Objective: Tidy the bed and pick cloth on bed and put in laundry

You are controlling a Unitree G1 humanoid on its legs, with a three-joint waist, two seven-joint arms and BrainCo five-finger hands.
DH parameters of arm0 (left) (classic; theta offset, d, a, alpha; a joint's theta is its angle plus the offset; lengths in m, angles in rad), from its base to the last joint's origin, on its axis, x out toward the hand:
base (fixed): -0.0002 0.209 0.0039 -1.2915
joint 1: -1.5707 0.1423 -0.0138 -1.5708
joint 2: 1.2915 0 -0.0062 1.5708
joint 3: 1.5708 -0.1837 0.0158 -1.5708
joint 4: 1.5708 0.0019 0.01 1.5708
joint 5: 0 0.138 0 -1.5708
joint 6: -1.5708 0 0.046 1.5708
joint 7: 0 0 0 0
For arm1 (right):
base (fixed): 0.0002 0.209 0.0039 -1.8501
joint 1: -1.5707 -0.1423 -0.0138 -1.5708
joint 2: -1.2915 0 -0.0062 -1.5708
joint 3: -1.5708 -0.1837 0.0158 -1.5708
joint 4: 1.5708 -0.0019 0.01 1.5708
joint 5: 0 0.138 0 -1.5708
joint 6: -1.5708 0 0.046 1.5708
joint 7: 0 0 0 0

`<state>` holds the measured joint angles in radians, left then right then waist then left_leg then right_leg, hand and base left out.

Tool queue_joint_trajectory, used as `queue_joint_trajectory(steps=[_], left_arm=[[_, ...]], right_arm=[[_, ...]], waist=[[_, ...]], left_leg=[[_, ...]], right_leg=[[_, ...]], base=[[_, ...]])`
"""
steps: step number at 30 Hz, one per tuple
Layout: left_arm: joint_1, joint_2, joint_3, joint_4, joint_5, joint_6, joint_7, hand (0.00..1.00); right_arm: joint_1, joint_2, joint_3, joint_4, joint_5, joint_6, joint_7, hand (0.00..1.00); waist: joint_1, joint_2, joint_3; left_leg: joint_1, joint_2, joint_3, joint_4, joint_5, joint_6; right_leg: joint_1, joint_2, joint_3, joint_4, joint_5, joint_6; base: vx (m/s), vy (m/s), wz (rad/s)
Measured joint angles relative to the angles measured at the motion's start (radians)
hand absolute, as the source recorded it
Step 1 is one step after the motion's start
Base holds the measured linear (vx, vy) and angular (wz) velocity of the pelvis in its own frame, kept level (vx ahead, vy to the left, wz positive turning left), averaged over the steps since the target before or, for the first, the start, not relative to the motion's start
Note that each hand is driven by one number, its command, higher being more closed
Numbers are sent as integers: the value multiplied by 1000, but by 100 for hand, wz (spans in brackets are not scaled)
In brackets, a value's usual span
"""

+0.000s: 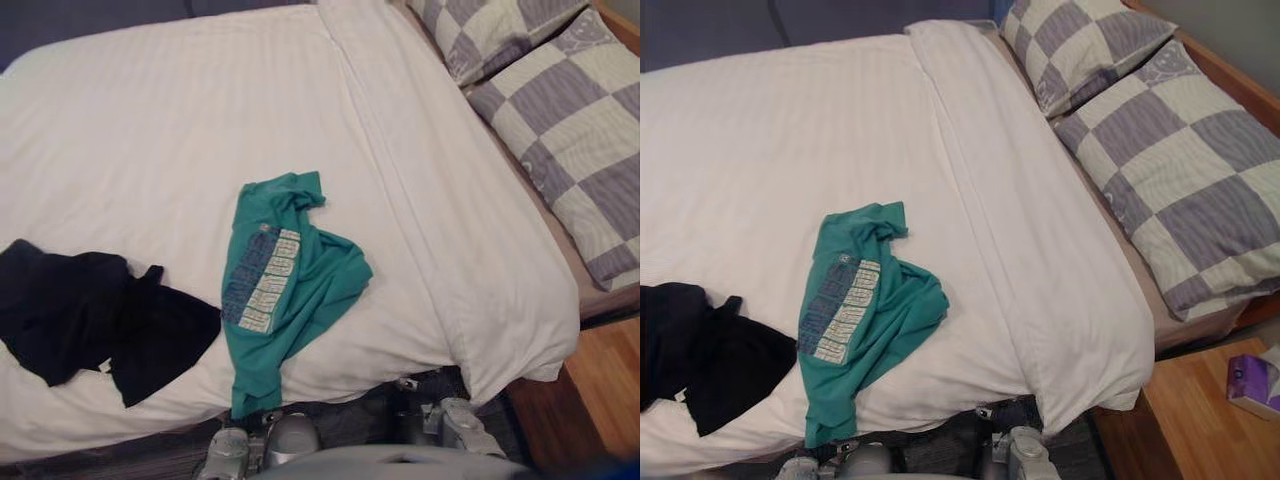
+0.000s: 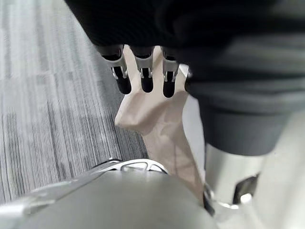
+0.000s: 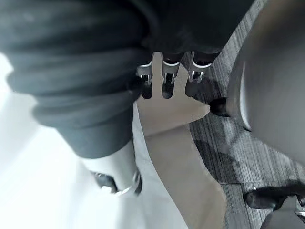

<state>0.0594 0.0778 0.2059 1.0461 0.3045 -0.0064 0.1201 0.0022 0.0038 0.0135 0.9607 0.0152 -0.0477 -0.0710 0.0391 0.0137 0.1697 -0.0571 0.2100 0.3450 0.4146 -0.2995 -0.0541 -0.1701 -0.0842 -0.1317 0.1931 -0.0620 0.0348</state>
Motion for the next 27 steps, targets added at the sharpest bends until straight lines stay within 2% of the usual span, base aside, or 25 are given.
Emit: queue_joint_trajectory(steps=[1, 3, 4, 5, 6, 7, 8, 9, 10, 11, 12, 13, 14, 15, 16, 17, 18, 19, 20, 21, 22, 23, 24, 25, 27], left_arm=[[-1, 7, -16, 0, 0, 1, 13, 0], [-1, 22, -27, 0, -1, 0, 33, 0], [-3, 19, -29, 2, -1, 2, 54, 0], [4, 23, -30, 7, -1, 3, 65, 0], [7, 62, -17, 33, -1, 0, 87, 0], [-37, 113, -20, 39, 1, 1, 95, 0], [-46, 135, -19, 33, 1, 3, 100, 0], [-48, 162, -19, 27, 1, 5, 111, 0], [-47, 200, -18, 2, 6, 13, 130, 0], [-48, 215, -20, -3, 17, 19, 128, 0], [-40, 224, -37, -1, 40, 38, 120, 0], [-41, 213, -84, -2, 47, 41, 120, 0], [-43, 191, -119, -16, 81, 36, 141, 0], [-53, 185, -142, -9, 95, 35, 128, 0], [-71, 168, -135, -4, 109, 36, 132, 0], [-65, 139, -118, -4, 108, 31, 140, 0], [-60, 133, -99, -7, 111, 30, 143, 0], [-38, 125, -97, -3, 109, 27, 144, 0], [-4, 113, -93, -3, 109, 19, 150, 0], [0, 108, -94, 0, 101, 21, 145, 0], [11, 99, -95, 2, 98, 22, 135, 0], [15, 99, -98, 2, 99, 22, 119, 0], [8, 98, -100, 3, 99, 23, 116, 0], [-11, 86, -116, 21, 101, 23, 106, 0], [-39, 85, -168, 40, 101, 22, 83, 0]], right_arm=[[0, -12, -5, 7, -2, 0, -1, 0], [-7, -30, -9, 18, -26, 1, -2, 0], [-4, -51, -8, 30, -39, 4, -3, 0], [-4, -55, 0, 33, -39, 7, -1, 0], [-10, -36, -5, 36, -39, 6, -3, 0], [-25, -17, -49, 71, -37, 13, -10, 0], [-29, -14, -52, 87, -40, 15, -13, 0], [-31, -15, -50, 96, -37, 8, -13, 0], [-28, -22, -46, 94, -36, -11, -17, 0], [-27, -29, -40, 94, -36, -16, -18, 0], [-22, -42, -39, 93, -29, -21, -20, 0], [-2, -61, -46, 67, -20, -17, -15, 0], [11, -72, -63, 46, -18, -12, -12, 0], [2, -46, -78, 54, -18, -5, -13, 0], [-15, 5, -84, 36, -31, 7, -11, 0], [-50, 54, -81, 42, -33, 25, -14, 0], [-53, 64, -57, 47, -30, 31, -15, 0], [-53, 64, -22, 59, -31, 25, -16, 0], [-52, 63, -2, 51, -31, 22, -21, 0], [-51, 62, 8, 43, -31, 19, -24, 0], [-41, 59, 19, 19, -30, 17, -28, 0], [-37, 56, 29, 7, -31, 18, -30, 0], [-36, 55, 30, 8, -31, 18, -30, 0], [-45, 49, 29, 4, -37, 16, -30, 0], [-46, 48, 19, 11, -39, 8, -30, 0]], waist=[[-7, 0, 0], [-26, -3, -3], [-28, -3, -15], [-38, -11, -24], [-77, -74, -29], [-88, -98, -5], [-93, -110, -3], [-100, -114, -3], [-102, -101, -3], [-100, -90, -5], [-92, -66, -14], [-88, -34, -23], [-89, -8, -33], [-80, -46, -24], [-84, -95, -10], [-74, -101, 3], [-64, -98, 4], [-42, -92, 8], [-40, -85, 8], [-47, -76, 6], [-57, -65, 6], [-58, -64, 6], [-61, -65, 6], [-73, -48, 17], [-80, -33, 21]], left_leg=[[-5, 9, 2, 18, -42, 14], [-42, 17, 26, 79, -78, 21], [-51, -15, 53, 52, -74, 11], [-51, -28, 61, 33, -65, -6], [-104, -24, 45, 150, -98, -41], [-187, 31, -35, 329, -123, 4], [-214, 70, -70, 352, -123, -1], [-243, 134, -120, 335, -102, -29], [-246, 227, -199, 228, -50, -50], [-244, 262, -241, 187, -28, -55], [-241, 305, -278, 123, 4, -63], [-249, 323, -275, 72, 35, -135], [-262, 302, -271, 52, 94, -205], [-286, 260, -250, 100, 124, -204], [-333, 175, -214, 136, 119, -192], [-338, 171, -198, 144, 109, -164], [-324, 180, -187, 131, 109, -154], [-262, 187, -139, 102, 100, -124], [-209, 182, -90, 76, 96, -102], [-196, 181, -75, 72, 93, -96], [-191, 170, -53, 69, 91, -90], [-193, 148, -35, 61, 94, -86], [-198, 134, -34, 57, 96, -83], [-202, 119, -45, 44, 110, -76], [-162, 68, -55, -55, 154, -61]], right_leg=[[3, -3, 0, 4, 4, 11], [2, -28, -4, 9, 13, 31], [-35, -37, -7, 61, 23, 54], [-56, -37, -10, 116, 7, 52], [-51, -85, -18, 174, -66, 21], [-46, -135, -1, 176, -116, 50], [-49, -147, 11, 164, -119, 56], [-54, -175, 11, 158, -112, 66], [-50, -211, 14, 156, -97, 111], [-50, -224, 17, 157, -94, 135], [-50, -254, 24, 151, -83, 175], [-33, -285, 20, 112, -44, 199], [-6, -320, 1, 53, 10, 208], [9, -374, 11, 16, 53, 209], [2, -438, 16, -45, 202, 118], [-39, -405, 40, 33, 198, 41], [-55, -367, 62, 105, 146, 59], [-87, -282, 86, 265, 34, 98], [-113, -204, 79, 409, -70, 106], [-121, -171, 65, 457, -116, 98], [-132, -110, 22, 503, -186, 93], [-130, -69, -4, 483, -259, 73], [-115, -50, -7, 442, -292, 58], [-88, -40, 0, 390, -311, 42], [-59, -46, 0, 340, -302, 45]], base=[[-104, 179, 16], [-125, 282, 20], [-101, 308, 6], [71, 209, 32], [176, -84, 77], [145, -94, 84], [27, -28, 56], [-9, 326, 23], [45, 414, 20], [95, 643, 8], [149, 797, 11], [182, 956, 33], [150, 833, 40], [35, 684, 67], [-19, 400, 38], [-13, 172, 20], [91, -167, -56], [90, -161, -93], [32, -71, -100], [-89, 137, -87], [-143, 177, -58], [-140, 144, -43], [-132, 135, -13], [-116, 108, 9], [-70, 30, 33]])
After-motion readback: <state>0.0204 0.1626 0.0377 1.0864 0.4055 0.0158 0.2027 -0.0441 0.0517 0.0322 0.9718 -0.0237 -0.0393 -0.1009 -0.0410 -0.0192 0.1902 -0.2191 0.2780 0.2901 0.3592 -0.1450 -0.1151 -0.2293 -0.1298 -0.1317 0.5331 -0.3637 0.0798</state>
